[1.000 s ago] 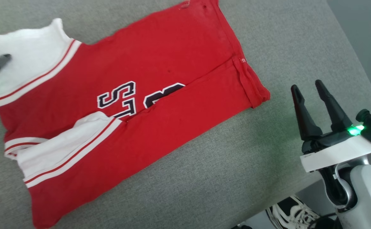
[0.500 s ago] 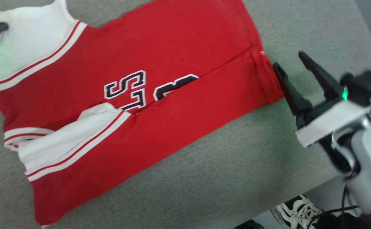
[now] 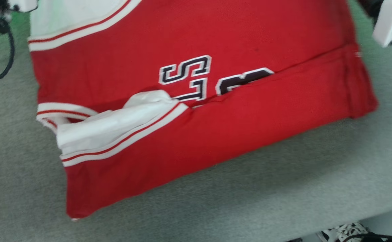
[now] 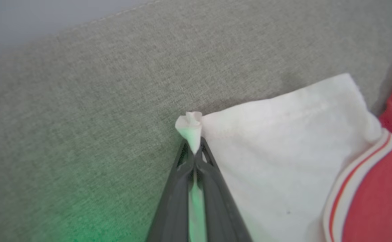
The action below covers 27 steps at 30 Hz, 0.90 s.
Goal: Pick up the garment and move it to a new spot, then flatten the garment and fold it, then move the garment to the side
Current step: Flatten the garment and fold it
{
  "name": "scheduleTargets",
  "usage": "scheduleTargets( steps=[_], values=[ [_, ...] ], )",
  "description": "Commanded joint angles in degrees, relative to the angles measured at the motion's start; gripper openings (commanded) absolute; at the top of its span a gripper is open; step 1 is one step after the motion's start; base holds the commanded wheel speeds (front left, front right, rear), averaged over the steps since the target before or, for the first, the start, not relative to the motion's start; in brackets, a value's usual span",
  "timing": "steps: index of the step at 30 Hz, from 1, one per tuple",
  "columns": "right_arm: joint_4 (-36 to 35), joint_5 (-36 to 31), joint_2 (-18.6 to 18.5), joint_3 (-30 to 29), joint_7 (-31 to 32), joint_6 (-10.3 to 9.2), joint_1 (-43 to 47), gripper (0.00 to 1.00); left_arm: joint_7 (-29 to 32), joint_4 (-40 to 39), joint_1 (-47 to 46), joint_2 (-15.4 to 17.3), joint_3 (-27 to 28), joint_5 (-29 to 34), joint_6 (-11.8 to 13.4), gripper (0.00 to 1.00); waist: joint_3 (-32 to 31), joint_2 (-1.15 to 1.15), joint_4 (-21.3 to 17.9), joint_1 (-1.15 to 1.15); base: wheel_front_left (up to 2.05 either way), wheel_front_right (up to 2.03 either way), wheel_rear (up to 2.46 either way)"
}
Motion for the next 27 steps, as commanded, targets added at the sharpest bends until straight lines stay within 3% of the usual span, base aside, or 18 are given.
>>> scheduleTargets(
  steps=[1, 10, 11, 13, 21, 27],
  values=[
    [0.73, 0.45, -0.07, -0.03, 0.38, -0.02, -0.85, 1.0, 0.44, 0.44, 1.45, -0.4, -1.19, 0.23, 0.25, 0.0, 2.28, 0.0, 2.46, 0.0, 0.0, 0.0, 0.0],
    [11.37, 9.16, 1.1, 4.7, 11.25, -0.01, -8.52, 1.0, -0.56, -4.22, 0.1, -0.94, -3.82, -0.24, 0.27, 0.0, 5.04, 0.0, 6.28, 0.0, 0.0, 0.0, 0.0],
    [11.59, 10.13, 1.14, 5.46, 12.21, 0.0, -8.49, 0.92, -0.79, -4.57, 0.03, -0.88, -4.09, -0.33, 0.27, 0.0, 5.08, 0.0, 6.42, 0.0, 0.0, 0.0, 0.0],
    [11.06, 11.21, 0.86, 7.39, 13.29, 0.0, -8.51, 0.0, -1.51, -5.29, 0.05, -1.05, -4.33, -0.73, 0.28, 0.0, 4.99, 0.0, 6.71, 0.0, 0.0, 0.0, 0.0],
    [11.82, 12.46, -3.78, 9.29, 5.5, -0.02, -9.05, 0.0, -12.46, -9.52, 2.23, -2.51, -3.06, -3.93, 0.18, 0.0, -2.06, 0.0, 8.84, 0.0, 0.0, 0.0, 0.0],
    [9.71, 14.79, -7.09, 10.43, 2.57, -0.02, -4.76, 0.0, -22.82, -19.07, 10.14, -1.78, -0.32, -11.33, 0.18, 0.0, -10.16, 0.0, 11.53, 0.0, 0.0, 0.0, 0.0]
  ],
)
